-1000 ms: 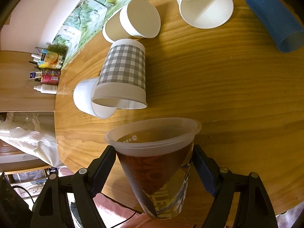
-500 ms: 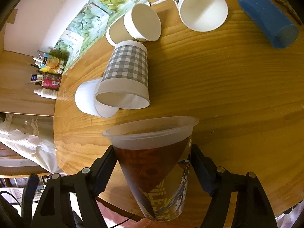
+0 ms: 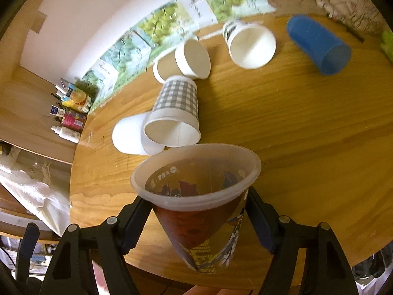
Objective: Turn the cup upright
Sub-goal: 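Lower the brown cup rim up onto the desk and open the right gripper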
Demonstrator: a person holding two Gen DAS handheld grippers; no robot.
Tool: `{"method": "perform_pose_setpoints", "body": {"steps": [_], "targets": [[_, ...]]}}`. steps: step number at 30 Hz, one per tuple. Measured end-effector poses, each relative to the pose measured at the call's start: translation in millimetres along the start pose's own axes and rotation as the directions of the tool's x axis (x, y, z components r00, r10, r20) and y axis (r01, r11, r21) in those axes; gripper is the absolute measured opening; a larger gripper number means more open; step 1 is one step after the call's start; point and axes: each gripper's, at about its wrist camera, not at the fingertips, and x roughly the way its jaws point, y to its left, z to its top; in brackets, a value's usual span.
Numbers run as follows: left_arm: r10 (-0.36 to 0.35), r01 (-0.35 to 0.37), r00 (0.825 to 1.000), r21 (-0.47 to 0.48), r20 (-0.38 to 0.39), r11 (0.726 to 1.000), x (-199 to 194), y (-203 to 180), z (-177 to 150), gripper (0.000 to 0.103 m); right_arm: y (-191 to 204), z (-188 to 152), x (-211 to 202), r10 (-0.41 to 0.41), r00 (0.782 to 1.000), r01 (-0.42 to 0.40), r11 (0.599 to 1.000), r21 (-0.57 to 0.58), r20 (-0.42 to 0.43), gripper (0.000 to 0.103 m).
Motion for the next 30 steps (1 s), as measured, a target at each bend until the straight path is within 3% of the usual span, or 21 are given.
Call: {"method": "perform_pose_setpoints", "body": {"steps": [5,9,13,21,25,30], "targets": [[-0.004,0.004,0.999,0.0,0.031,1.0,-10.4,1.8,-2.9,0.084,8.3,-10.1,-21.8,-0.001,0.991,0.004,1.0,-0.024,0.134,0.076],[-0.001,0.001,0.999,0.0,0.047,1.0,-15.8,5.1,-3.3,0.084,15.5,-18.7,-38.0,-0.004,0.965,0.019,0.998,-0.055,0.263,0.076],[0.011,-0.012,0.998,0.006,0.061,1.0,-19.8,7.6,-1.7,0.084,20.8,-28.5,-48.1,-0.024,0.921,0.063,0.994,-0.086,0.39,0.076],[0.034,-0.035,0.998,0.017,0.051,0.999,-18.0,14.8,-0.1,0.084,19.1,-50.2,-51.0,-0.065,0.827,0.148,0.984,-0.104,0.559,0.076],[0.047,-0.048,0.998,0.03,0.039,0.998,-15.1,18.7,1.9,0.084,20.9,-64.6,-47.6,-0.064,0.762,0.205,0.968,-0.146,0.644,0.076],[0.065,-0.066,0.997,0.041,0.037,0.997,-14.6,22.1,4.1,0.084,21.6,-76.9,-41.5,-0.041,0.722,0.229,0.956,-0.183,0.691,0.076]]}}
